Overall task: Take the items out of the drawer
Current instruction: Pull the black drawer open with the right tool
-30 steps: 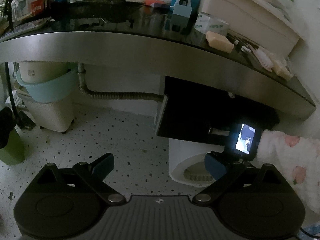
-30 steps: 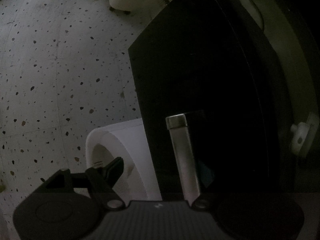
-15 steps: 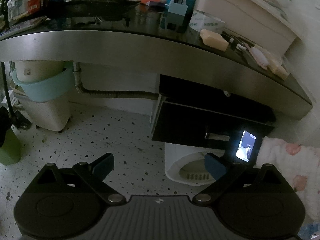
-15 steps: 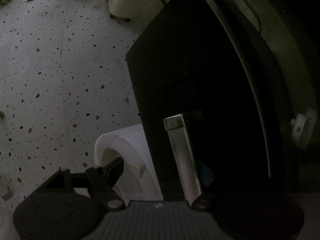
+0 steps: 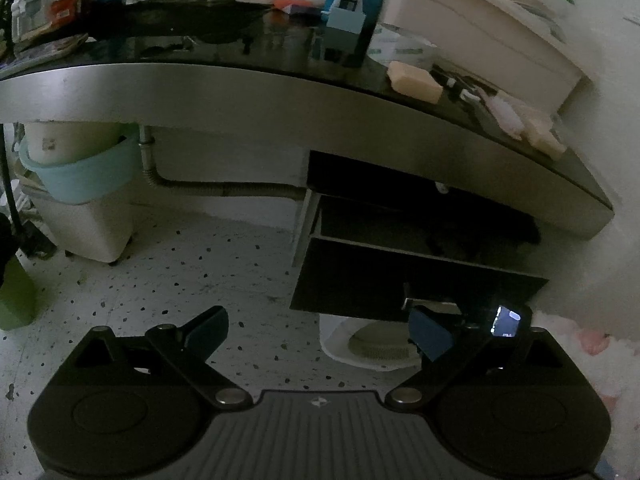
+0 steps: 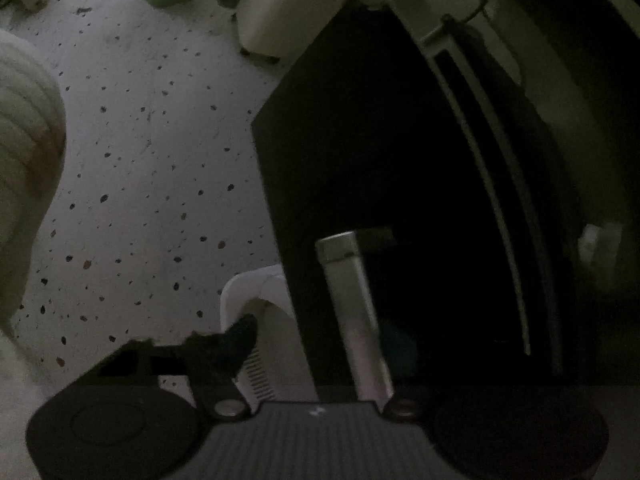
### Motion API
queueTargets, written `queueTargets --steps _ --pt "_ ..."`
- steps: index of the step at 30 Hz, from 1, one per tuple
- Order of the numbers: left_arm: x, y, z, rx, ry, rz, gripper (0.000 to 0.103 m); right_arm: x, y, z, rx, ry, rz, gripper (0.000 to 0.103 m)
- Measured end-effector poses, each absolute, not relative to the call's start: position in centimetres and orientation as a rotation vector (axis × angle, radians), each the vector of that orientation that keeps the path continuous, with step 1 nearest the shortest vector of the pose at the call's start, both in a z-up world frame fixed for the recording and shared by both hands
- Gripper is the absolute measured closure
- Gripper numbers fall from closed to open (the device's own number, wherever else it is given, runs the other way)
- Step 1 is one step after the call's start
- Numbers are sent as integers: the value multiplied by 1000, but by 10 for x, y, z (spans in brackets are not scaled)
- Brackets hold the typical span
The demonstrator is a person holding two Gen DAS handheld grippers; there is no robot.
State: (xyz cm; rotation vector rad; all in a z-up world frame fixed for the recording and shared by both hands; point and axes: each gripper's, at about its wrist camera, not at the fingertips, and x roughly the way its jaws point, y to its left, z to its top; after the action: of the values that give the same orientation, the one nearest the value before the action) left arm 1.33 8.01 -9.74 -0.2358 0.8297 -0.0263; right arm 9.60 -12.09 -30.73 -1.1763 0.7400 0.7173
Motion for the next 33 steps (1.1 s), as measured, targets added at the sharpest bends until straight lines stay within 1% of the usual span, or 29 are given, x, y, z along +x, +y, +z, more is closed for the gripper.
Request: queueTargets --steps 1,3,6,18,26,33 --pt "12 80 -97 -235 830 -27 5 96 -122 -305 -1173 739 717 52" --pt "10 80 -95 -236 828 -27 5 98 -122 -302 -1182 739 716 63" --pt "6 81 -92 -241 817 -24 5 96 -122 -300 -1188 744 716 70" --pt "-4 83 -83 -242 812 -24 5 89 -124 -296 -1180 771 714 71" --pt "-7 83 -86 -261 823 -40 5 76 -129 -291 -1154 784 734 71" --pt "-10 83 -82 -249 812 -51 5 67 -130 -287 -1133 794 735 76"
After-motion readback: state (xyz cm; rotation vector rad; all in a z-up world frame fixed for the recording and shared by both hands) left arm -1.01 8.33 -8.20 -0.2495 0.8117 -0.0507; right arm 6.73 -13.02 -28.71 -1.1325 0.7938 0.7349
